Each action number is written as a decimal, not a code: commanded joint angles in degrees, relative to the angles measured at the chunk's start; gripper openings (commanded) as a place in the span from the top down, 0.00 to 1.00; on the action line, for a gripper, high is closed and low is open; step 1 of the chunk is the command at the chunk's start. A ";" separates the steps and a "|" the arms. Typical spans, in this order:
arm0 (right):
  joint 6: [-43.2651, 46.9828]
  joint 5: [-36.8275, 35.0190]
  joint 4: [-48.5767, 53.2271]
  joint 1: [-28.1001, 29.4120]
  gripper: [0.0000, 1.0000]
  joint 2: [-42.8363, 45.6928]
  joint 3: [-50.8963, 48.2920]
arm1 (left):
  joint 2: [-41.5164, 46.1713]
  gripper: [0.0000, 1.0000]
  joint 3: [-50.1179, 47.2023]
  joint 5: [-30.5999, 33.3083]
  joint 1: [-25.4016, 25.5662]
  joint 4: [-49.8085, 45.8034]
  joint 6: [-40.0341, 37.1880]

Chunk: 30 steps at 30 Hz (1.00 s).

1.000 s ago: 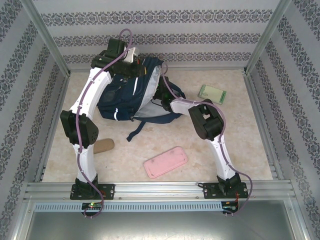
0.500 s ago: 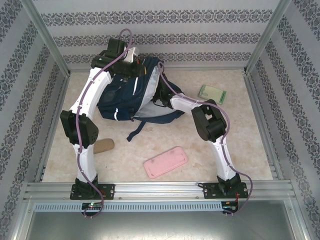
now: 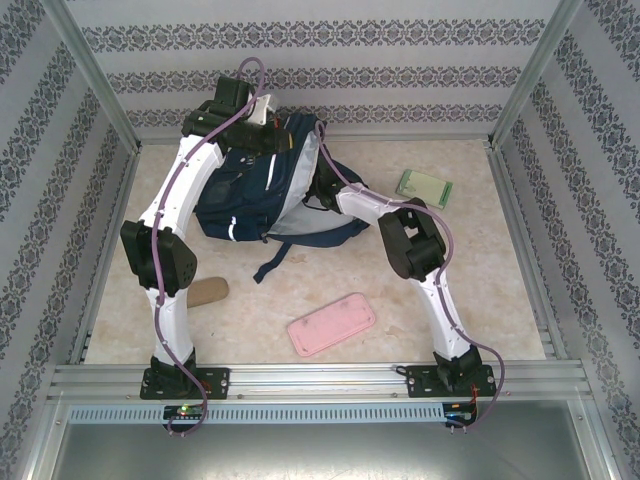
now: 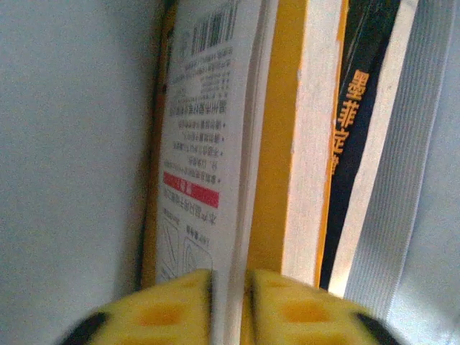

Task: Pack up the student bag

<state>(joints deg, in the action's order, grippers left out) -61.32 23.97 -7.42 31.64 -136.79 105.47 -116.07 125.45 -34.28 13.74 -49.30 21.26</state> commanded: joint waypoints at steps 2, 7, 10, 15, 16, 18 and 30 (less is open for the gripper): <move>2.19 -0.02 0.69 -0.10 0.60 5.06 -4.34 | 2.55 1.00 1.91 -4.30 -0.12 5.30 -0.87; 5.49 -1.85 2.17 -1.13 0.54 15.02 -12.86 | 2.17 1.00 1.28 -4.04 -0.12 5.39 -1.47; 7.56 -2.91 4.52 -1.87 0.52 21.21 -18.29 | 2.17 1.00 0.46 -3.58 -0.18 6.11 -1.52; 13.20 -4.63 12.19 -2.55 0.51 32.06 -27.56 | 2.25 1.00 -0.94 -3.63 -0.11 7.72 -1.68; 14.81 -5.10 14.40 -2.41 0.51 34.40 -29.60 | 2.34 1.00 -1.23 -3.44 -0.12 7.86 -1.82; 17.48 -6.38 18.66 -2.20 0.51 38.74 -33.41 | 2.41 1.00 -2.28 -3.44 -0.13 8.54 -1.98; 20.01 -10.20 32.93 7.95 0.69 61.89 -56.63 | 2.34 1.00 -3.98 -2.98 -0.03 8.69 -3.26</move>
<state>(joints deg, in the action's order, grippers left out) -42.06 16.38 20.80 37.28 -77.97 52.31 -116.07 121.08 -35.83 13.76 -45.71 19.84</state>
